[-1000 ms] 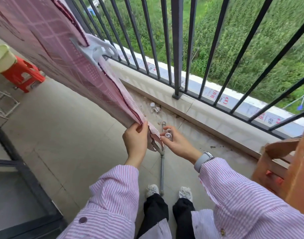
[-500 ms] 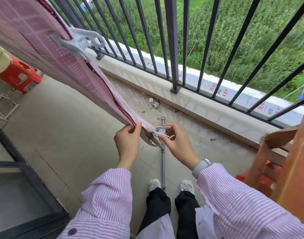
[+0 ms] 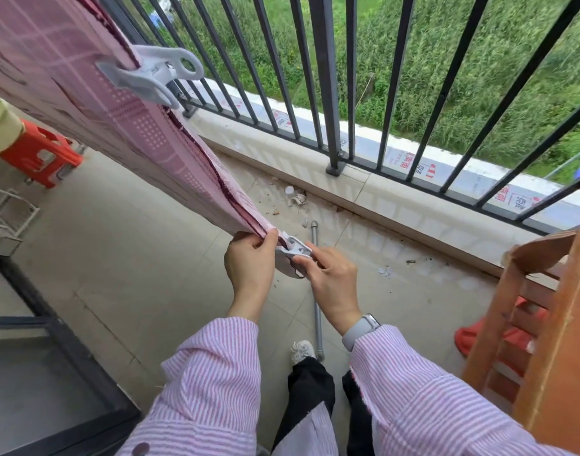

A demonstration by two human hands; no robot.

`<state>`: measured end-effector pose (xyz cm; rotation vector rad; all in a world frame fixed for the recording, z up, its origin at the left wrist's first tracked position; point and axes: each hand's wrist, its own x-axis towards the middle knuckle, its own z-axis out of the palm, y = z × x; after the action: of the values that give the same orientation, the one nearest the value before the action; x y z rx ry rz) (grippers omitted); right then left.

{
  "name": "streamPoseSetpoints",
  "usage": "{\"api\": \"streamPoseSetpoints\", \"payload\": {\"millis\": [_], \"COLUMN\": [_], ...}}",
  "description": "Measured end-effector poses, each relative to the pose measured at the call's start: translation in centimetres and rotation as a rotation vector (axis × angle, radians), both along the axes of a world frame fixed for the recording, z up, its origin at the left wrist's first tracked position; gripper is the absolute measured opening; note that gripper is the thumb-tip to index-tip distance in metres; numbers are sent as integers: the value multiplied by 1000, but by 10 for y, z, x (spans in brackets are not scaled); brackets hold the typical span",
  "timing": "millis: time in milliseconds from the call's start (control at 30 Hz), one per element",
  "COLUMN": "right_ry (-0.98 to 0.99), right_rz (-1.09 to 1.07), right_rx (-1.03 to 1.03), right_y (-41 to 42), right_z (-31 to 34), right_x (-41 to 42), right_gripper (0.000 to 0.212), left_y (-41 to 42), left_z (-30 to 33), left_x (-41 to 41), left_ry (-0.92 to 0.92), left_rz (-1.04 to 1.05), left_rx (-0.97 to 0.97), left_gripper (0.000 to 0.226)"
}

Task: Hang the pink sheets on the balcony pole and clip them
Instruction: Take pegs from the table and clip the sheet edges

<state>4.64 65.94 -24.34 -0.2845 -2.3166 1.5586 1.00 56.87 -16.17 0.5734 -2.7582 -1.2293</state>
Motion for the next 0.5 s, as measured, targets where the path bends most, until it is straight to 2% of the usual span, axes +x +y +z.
{"api": "streamPoseSetpoints", "payload": {"millis": [300,400,433,500], "right_ry": [-133,-216,-231,-284], "right_rz": [19,124,160,171], "right_rx": [55,128,148,214], "right_y": [-21,-17,-13,-3], "right_z": [5,-5,-8,-17], "right_x": [-20,-5,4,25], "right_gripper": [40,57,61,62], "left_y": [-12,-17,-19,-22], "left_z": [-9,-15,-19,-29], "left_x": [2,11,17,35], "left_ry": [18,50,54,39], "left_rz": [-69,-131,-165,-261], "left_rx": [-13,4,11,-19], "left_gripper": [24,16,17,34]}}
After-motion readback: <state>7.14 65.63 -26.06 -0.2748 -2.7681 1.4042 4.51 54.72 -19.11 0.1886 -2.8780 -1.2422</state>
